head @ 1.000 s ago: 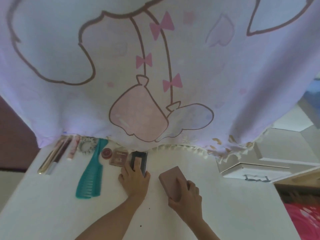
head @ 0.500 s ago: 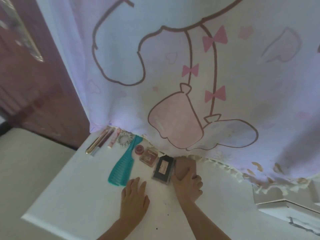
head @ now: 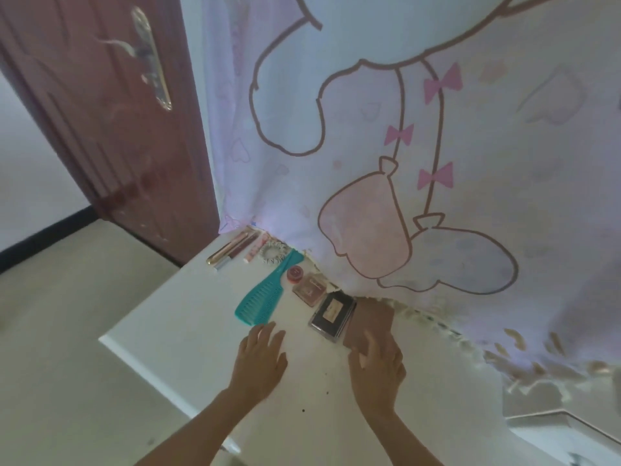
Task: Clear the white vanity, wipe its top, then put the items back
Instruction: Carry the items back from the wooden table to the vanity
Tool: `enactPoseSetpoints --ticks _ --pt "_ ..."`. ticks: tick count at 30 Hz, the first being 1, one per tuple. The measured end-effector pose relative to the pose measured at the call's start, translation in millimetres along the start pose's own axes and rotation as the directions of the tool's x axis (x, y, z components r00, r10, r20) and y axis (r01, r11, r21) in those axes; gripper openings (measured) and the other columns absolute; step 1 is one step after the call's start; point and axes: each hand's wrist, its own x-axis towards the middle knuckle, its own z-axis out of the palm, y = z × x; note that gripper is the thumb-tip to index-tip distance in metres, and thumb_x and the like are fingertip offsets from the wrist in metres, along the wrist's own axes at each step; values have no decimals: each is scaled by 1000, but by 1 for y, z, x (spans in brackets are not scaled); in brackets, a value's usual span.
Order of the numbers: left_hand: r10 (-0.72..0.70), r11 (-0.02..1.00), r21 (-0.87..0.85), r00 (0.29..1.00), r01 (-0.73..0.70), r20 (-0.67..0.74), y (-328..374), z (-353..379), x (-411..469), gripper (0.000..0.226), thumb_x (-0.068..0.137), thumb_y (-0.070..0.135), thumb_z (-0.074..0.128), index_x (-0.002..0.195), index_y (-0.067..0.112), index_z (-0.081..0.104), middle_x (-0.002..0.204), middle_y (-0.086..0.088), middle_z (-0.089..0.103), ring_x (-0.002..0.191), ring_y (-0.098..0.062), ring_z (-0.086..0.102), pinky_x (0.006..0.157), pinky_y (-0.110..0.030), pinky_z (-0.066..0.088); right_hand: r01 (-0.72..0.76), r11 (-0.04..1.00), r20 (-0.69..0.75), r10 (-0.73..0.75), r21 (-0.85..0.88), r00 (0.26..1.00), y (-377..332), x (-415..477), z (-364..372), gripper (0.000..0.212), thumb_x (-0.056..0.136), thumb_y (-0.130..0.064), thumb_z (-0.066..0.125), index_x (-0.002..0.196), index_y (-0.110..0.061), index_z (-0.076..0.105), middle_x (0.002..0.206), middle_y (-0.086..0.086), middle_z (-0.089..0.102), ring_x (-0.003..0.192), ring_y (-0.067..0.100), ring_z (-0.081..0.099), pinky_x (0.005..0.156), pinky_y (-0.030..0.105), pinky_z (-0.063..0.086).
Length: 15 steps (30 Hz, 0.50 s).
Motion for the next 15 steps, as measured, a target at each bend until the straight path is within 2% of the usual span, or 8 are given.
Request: enactPoseSetpoints --ticks 2,4,5,7,10,12,15 --pt "-31 999 -10 999 31 -31 -5 -8 -14 42 74 35 35 89 19 71 96 -3 70 89 -24 66 63 -33 57 155 988 -17 -155 -16 988 2 -11 2 50 78 -42 35 109 -16 65 127 19 54 108 40 55 87 50 45" --pt "-117 993 -12 985 116 -124 -7 -14 -34 44 75 35 35 92 16 70 98 -4 70 98 -22 55 63 -33 56 308 951 -10 -308 -39 951 1 -18 2 40 74 -39 38 99 -21 63 112 19 61 89 38 63 71 47 51" --pt "-158 987 -10 976 159 -153 -12 -15 -47 44 75 35 35 94 15 69 99 -3 70 100 -20 48 63 -34 56 377 925 -32 -378 -34 925 -2 -21 4 35 74 -38 39 99 -23 58 109 18 61 89 36 62 69 47 52" --pt "-255 966 -12 948 258 -188 -22 -28 -77 44 76 35 36 96 14 68 101 -4 69 100 -18 43 65 -35 56 503 864 -24 -503 2 864 -19 -33 14 30 74 -37 40 98 -23 52 108 19 60 101 32 52 73 48 51" --pt "-340 939 -40 907 341 -249 -36 -45 -123 40 77 33 37 104 13 59 103 -9 68 102 -21 42 66 -41 55 634 773 24 -634 10 773 -49 -56 26 34 74 -38 39 95 -21 59 108 19 63 107 27 41 75 48 51" --pt "-418 906 -67 859 418 -297 -46 -55 -153 37 78 32 38 107 13 51 104 -12 67 102 -22 41 67 -43 54 707 707 51 -707 25 705 -72 -71 29 36 74 -39 39 94 -20 62 108 18 64 108 26 40 75 47 51" --pt "-525 840 -87 764 535 -375 -64 -72 -194 37 78 32 38 109 14 47 105 -14 66 103 -23 39 69 -45 53 829 556 40 -831 55 555 -109 -97 34 35 74 -40 38 102 -22 51 109 17 63 109 27 40 77 48 50"
